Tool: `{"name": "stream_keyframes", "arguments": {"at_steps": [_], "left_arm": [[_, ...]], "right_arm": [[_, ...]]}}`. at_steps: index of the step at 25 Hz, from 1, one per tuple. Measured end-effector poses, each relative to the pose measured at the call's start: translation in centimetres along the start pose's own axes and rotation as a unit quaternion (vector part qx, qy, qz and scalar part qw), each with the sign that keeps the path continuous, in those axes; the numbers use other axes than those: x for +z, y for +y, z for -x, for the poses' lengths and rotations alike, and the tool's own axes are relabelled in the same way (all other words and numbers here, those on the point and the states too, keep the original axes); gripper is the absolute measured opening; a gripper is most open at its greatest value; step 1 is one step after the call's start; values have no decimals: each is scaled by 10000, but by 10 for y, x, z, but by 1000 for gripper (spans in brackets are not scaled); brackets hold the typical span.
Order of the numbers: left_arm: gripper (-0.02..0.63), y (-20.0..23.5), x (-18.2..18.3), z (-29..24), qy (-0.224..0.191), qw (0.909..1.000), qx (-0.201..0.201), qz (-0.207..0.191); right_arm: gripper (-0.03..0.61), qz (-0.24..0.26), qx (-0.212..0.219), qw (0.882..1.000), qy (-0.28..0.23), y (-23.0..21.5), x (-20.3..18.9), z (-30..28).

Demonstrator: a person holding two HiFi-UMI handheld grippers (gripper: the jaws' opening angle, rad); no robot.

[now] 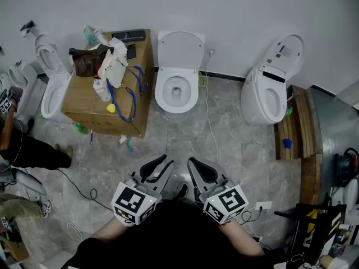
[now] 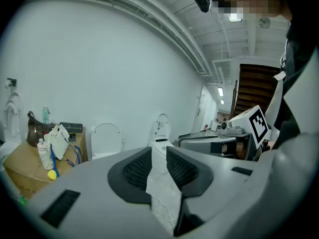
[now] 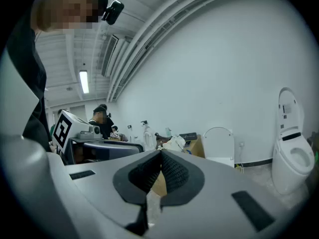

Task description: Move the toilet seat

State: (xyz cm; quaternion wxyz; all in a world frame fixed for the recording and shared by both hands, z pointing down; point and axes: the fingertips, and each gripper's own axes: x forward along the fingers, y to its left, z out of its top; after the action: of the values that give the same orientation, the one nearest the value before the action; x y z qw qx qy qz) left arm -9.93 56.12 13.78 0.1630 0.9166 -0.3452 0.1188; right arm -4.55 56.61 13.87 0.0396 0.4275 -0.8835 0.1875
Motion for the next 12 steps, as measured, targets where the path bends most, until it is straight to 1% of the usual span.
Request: {"name": "stream_keyframes", "arguments": {"at_steps": [5, 8, 12], "left_arm": [[101, 7, -1, -4, 6, 9999, -100, -17], [100, 9, -1, -6, 7, 10000, -77, 0], [100, 10, -2, -11, 26, 10000, -63, 40]], "right_arm": [[23, -41, -260, 9997, -8, -9, -3, -3], [23, -93, -254, 9996, 14, -11, -4, -4], [23, -7, -237, 9997, 9, -13, -3, -4]]}}
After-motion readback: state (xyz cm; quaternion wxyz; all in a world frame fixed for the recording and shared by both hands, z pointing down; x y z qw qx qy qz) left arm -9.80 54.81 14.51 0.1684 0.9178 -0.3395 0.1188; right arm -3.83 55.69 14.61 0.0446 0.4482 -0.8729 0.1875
